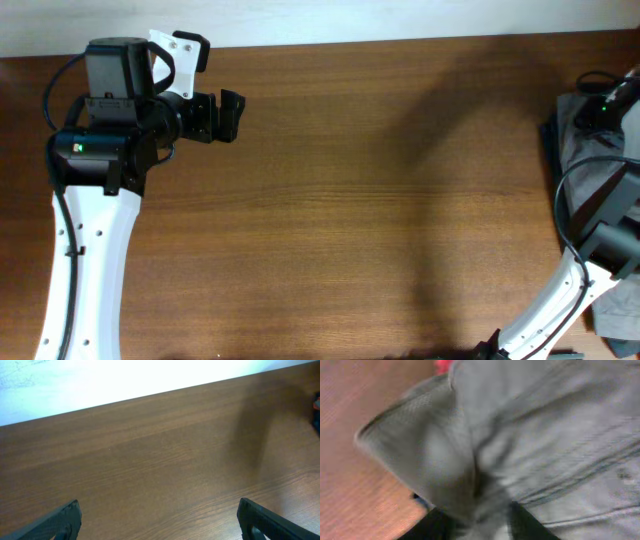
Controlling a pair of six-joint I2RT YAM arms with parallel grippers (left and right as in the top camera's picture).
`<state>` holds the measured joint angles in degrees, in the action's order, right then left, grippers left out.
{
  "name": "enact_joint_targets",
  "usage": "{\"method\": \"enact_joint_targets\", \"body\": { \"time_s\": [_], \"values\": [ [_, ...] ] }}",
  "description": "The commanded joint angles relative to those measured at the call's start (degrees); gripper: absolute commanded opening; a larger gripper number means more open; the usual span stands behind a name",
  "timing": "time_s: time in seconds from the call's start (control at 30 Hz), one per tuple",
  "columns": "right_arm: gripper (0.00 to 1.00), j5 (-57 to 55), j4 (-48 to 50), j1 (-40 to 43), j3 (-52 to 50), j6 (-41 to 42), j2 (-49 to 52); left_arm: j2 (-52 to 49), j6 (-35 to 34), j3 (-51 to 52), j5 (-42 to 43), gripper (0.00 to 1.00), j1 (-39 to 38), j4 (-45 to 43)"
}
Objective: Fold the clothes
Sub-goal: 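Grasp the grey trousers on the pile with the right gripper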
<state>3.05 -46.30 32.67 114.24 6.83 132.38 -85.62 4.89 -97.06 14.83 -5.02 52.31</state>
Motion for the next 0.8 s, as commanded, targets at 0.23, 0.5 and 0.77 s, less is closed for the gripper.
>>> {"method": "enact_joint_targets", "body": {
  "time_s": [0.23,0.5,0.77],
  "values": [
    [0.88,-13.29,0.74,-8.22,1.16,-1.01,-1.42,-0.42,-0.79,-1.25,2.51,0.99,-0.22,-0.04],
    [0.87,-23.23,1.44,-9.66,1.07,-0.37,0.79,-0.42,-0.76,-1.25,3.06,0.99,-0.24,0.0],
    [0.82,-23.28,0.42,-9.84,1.05,0.07,2.97,-0.57,-0.76,-1.25,3.06,0.99,-0.24,-0.02]
  ]
}}
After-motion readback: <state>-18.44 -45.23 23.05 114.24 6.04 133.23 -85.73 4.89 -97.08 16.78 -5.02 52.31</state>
